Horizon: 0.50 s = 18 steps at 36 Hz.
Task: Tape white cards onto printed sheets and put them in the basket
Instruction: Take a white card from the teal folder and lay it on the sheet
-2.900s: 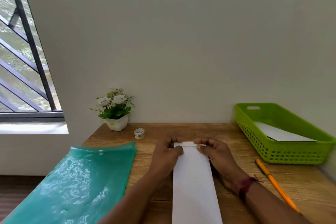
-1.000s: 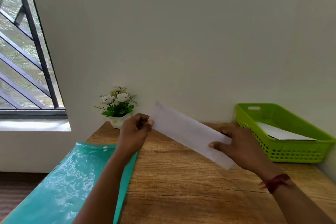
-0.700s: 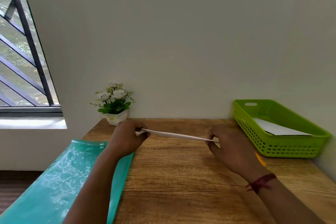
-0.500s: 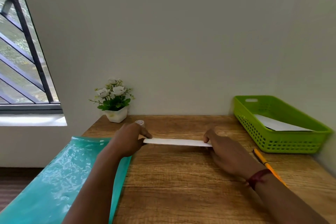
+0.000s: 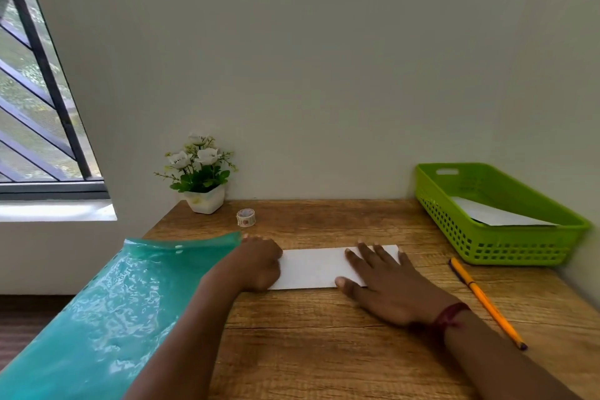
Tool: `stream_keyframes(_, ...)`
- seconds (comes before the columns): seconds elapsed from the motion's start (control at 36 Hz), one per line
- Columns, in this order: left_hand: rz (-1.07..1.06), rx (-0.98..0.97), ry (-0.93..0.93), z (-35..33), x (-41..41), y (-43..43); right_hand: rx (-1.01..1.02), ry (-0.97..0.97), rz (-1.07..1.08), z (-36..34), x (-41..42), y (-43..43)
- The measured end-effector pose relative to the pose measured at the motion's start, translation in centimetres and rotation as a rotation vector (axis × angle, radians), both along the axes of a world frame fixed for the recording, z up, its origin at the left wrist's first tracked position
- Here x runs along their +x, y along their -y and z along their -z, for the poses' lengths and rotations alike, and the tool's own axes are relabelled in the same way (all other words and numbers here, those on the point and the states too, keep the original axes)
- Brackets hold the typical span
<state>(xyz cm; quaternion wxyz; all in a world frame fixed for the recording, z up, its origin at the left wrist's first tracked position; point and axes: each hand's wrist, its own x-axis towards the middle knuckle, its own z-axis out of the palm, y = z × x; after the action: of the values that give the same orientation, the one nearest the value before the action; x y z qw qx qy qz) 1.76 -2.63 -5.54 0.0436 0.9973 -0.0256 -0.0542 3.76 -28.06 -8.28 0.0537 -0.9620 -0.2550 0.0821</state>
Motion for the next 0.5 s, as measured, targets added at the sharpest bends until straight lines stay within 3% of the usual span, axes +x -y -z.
stream_keyframes(0.22,0.115,0.001,-0.094,1.7,-0.7,4.1,0.095,0.050,-0.004,0.4,-0.4,-2.0)
stream_keyframes(0.5,0.204,0.007,-0.056,2.7,-0.5,5.3,0.119,0.075,-0.033,0.9,-0.3,-3.1)
